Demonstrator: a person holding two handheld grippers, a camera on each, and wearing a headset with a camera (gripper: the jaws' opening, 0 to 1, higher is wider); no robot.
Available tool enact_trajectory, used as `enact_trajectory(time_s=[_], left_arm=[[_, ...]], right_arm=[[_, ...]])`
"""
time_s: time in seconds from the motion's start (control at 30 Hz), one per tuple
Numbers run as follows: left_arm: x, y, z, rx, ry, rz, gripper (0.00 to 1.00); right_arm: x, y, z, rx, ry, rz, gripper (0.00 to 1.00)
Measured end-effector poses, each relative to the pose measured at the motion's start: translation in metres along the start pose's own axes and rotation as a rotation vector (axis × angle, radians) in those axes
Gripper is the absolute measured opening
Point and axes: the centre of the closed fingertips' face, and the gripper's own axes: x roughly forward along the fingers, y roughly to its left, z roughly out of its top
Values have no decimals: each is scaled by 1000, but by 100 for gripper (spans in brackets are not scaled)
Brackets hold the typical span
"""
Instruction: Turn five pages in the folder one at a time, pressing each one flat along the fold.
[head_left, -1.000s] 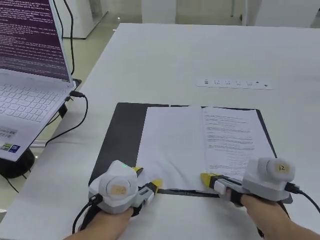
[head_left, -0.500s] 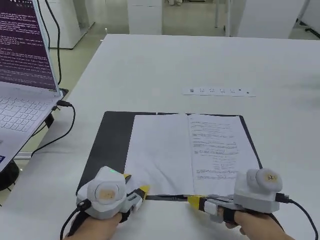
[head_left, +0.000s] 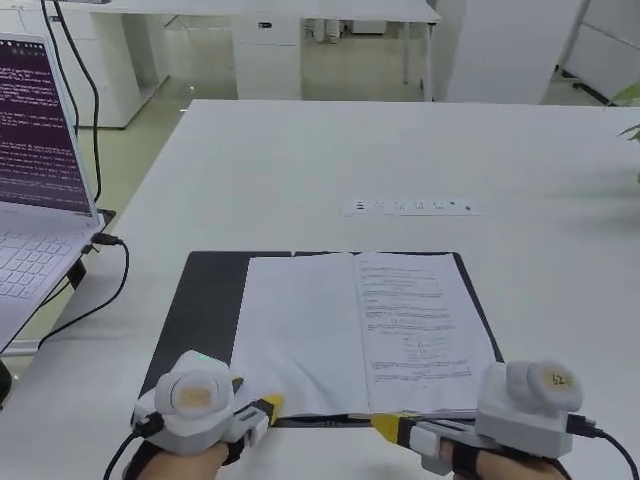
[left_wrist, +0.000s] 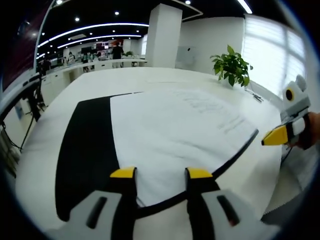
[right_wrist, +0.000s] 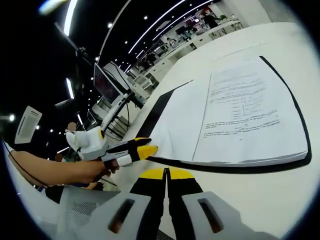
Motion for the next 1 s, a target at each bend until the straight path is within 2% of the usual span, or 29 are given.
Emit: enact_trajectory(time_s=[0.07, 0.1, 0.13, 0.17, 0.2, 0.27, 0.3, 0.47, 0.6, 0.8, 0.9, 1.0], left_arm=[[0, -6, 1, -47, 15, -22, 42], [0, -8, 2, -60, 28, -29, 46], [-1, -10, 3, -73, 44, -27, 49], [-3, -11, 4, -87, 60, -26, 53], [-4, -13, 8, -95, 51, -31, 54], [-9, -21, 19, -159, 14, -57, 54], [-13, -25, 25, -193, -9, -69, 54], [-32, -35, 35, -253, -15, -95, 58], [-48, -39, 38, -271, -8, -106, 61], [-75, -36, 46, -282, -22, -99, 66], [-87, -35, 52, -250, -49, -80, 67], [-98, -35, 55, -220, -63, -64, 73]], right_arm=[[-6, 1, 5, -3, -18, -10, 0], [-10, -4, 7, 5, -25, -44, 0], [-13, -3, 10, 1, -35, -44, 0], [-18, -5, 16, 4, -63, -56, 0], [-21, -6, 19, 9, -75, -70, 0], [-28, -10, 27, 18, -102, -91, 4], [-32, -15, 30, 53, -120, -119, 7], [-44, -23, 41, 53, -166, -172, 20], [-54, -27, 47, 36, -186, -206, 27], [-69, -36, 54, -52, -189, -265, 37], [-77, -40, 56, -68, -185, -290, 41], [-84, -44, 58, -112, -177, -322, 52]])
